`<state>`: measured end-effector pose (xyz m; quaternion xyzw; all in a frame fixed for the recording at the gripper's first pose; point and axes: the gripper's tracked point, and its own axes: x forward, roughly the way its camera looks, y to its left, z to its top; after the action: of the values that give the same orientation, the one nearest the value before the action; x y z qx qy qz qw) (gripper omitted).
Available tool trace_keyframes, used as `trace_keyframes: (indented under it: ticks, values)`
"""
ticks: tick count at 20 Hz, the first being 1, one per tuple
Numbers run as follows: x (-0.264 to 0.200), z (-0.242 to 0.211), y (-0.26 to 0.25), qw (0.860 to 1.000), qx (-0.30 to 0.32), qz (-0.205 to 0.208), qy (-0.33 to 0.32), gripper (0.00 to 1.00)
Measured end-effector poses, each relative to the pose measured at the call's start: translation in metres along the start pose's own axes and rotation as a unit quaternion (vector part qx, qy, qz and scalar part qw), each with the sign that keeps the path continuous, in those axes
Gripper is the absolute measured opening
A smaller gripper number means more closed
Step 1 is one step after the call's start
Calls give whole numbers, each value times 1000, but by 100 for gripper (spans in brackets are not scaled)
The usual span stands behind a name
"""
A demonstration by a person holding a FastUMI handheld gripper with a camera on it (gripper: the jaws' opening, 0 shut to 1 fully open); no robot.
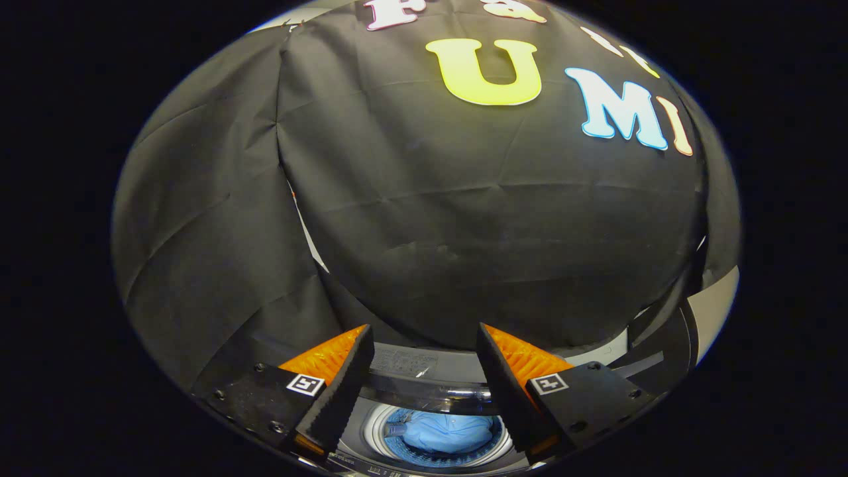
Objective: Put the clothes into the washing machine and then close the washing machine lid.
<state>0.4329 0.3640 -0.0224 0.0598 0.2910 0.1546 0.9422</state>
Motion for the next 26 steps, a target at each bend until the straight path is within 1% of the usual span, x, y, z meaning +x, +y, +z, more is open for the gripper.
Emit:
trace_keyframes:
  ticks: [12,16,18,21,23,26]
  values:
    - [-20,-23,8,1000,-3,12,-6,97]
    - [-35,-43,13,1000,1,30,-7,97]
    - [-44,-56,18,999,4,39,-15,96]
    - [-55,-80,20,999,6,41,-18,96]
    - [-60,-109,25,999,22,50,-3,96]
    - [-68,-151,21,999,22,41,15,98]
